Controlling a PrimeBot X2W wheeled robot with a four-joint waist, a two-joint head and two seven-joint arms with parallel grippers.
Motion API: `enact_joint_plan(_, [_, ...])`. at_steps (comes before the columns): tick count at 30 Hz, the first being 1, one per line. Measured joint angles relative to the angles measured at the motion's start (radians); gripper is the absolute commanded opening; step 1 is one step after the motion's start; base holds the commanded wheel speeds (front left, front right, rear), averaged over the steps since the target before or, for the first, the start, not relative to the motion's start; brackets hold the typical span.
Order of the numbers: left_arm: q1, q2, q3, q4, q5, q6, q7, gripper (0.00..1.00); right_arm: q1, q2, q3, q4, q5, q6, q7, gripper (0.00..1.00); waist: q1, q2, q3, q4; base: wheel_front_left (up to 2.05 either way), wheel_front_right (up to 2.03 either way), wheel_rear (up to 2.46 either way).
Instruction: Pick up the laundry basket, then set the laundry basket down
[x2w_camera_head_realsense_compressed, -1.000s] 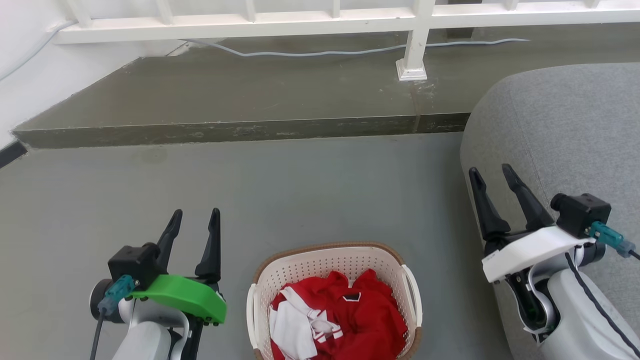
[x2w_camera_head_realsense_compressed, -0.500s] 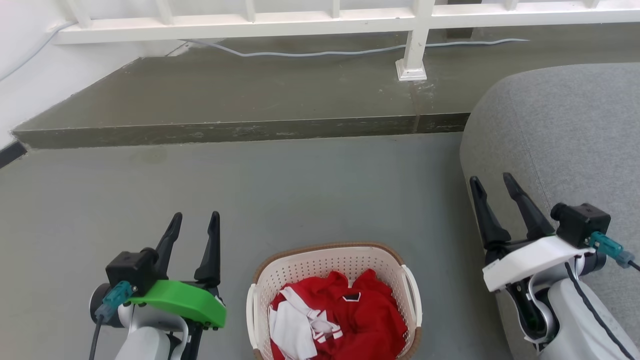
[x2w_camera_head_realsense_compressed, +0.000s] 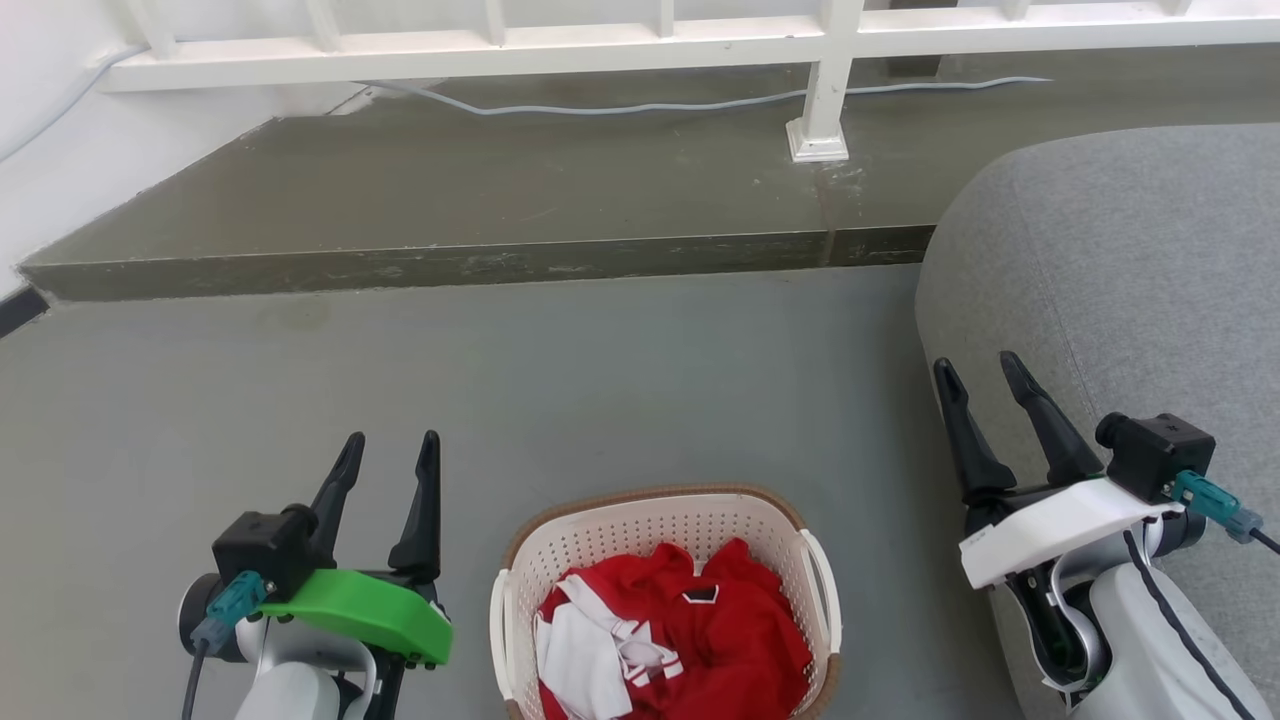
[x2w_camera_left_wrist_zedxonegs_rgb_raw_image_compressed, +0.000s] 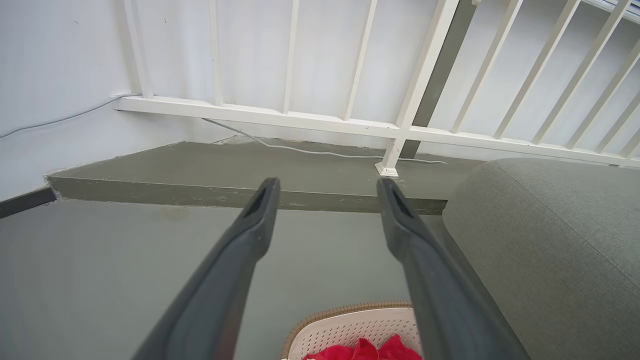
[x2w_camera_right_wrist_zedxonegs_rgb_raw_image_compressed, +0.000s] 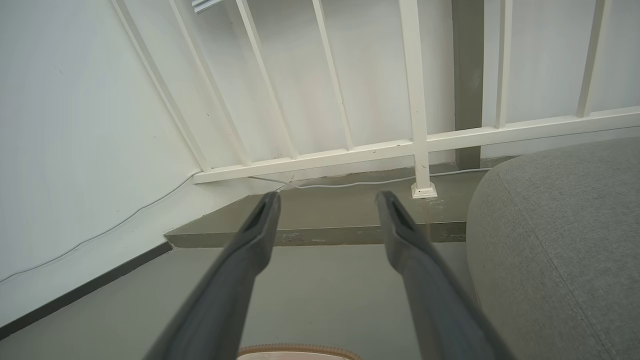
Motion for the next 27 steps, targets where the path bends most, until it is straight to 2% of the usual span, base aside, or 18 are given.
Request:
enact_joint_plan(4, [0.002,-0.003,0.003,0.001,0.006,-0.009,0.0,1.0,0.001,0.004,-0.007,0.001,-0.005,0.008,0.0,1.0,0.0,0.0,-0.001,-0.002,0.0,0.0,0.0])
enact_joint_plan(5, [0.004,-0.004,0.002,0.005,0.006,-0.01,0.001,0.0,0.001,0.006,-0.008,0.003,-0.006,0.008,0.0,0.0,0.0,0.0,-0.001,-0.002,0.0,0.0,0.0])
enact_joint_plan(13, [0.031,-0.013,0.002,0.038,-0.022,-0.01,0.011,0.0,0.036,0.021,-0.013,0.033,0.031,0.008,0.005,0.0,0.0,0.0,-0.003,-0.002,0.0,0.0,0.0])
enact_joint_plan(27, [0.031,-0.016,0.042,0.038,-0.206,-0.014,0.056,0.0,0.036,0.032,-0.055,0.031,0.22,0.008,0.053,0.0,0.0,0.0,-0.01,0.001,0.0,0.0,0.0])
